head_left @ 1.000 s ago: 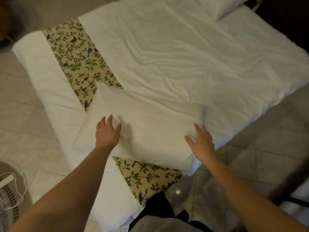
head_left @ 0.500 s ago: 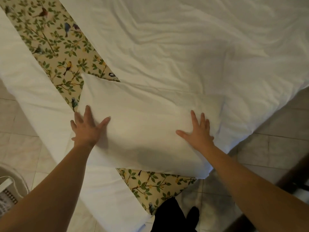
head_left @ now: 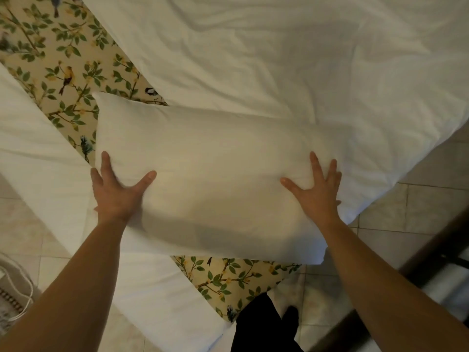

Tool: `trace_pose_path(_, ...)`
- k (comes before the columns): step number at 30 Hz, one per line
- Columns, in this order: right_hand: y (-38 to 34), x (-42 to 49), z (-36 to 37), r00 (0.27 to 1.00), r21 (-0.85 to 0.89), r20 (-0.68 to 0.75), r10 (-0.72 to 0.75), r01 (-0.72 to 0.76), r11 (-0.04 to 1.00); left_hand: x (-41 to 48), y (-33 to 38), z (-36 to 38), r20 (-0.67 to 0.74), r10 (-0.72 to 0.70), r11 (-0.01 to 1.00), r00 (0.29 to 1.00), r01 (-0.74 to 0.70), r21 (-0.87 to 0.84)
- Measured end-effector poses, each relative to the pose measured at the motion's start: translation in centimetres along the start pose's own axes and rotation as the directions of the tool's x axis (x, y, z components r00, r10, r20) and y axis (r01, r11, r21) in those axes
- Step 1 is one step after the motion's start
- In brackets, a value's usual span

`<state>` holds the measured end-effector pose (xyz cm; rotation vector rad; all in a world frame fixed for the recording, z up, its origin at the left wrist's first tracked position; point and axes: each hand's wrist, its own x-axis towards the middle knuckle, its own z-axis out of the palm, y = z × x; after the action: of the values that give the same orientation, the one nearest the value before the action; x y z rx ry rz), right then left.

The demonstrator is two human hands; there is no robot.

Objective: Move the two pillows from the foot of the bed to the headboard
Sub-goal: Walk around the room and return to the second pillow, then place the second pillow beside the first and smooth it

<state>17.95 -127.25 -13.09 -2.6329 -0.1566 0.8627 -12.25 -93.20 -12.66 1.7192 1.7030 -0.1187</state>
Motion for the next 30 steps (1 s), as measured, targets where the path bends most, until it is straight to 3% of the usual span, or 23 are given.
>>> trace_pose_path(3,0.2,0.3,0.3,1.0,0.047,0.005,0.027,-0.028,0.999,0.4,0.1,0.2,-0.001,0.005,0.998,1.0,-0.005,-0.056)
trace_pose_path(8,0.7,0.7,0.5,1.0,0.007,0.015,-0.004,0.004,1.0,0.5,0.2,0.5,0.013,0.039,0.999,0.999,-0.039,0.014)
trace_pose_path(16,-1.0,-1.7,0.7,0.956,-0.077,-0.245,-0.158,0.143,0.987,-3.4,1.7,0.9,-0.162,0.091,0.994,0.983,-0.08,0.074)
trace_pose_path(24,-1.3,-5.6,-5.5,0.914,0.019,-0.263,-0.31,0.326,0.945,-10.6,5.6,-2.9,-0.227,0.11,0.993,0.968,-0.116,-0.014)
trace_pose_path(30,0.6,-8.1,-12.2,0.891,-0.006,-0.346,-0.294,0.311,0.95,-17.2,9.4,-4.0,-0.199,0.197,0.98,0.96,-0.198,0.016)
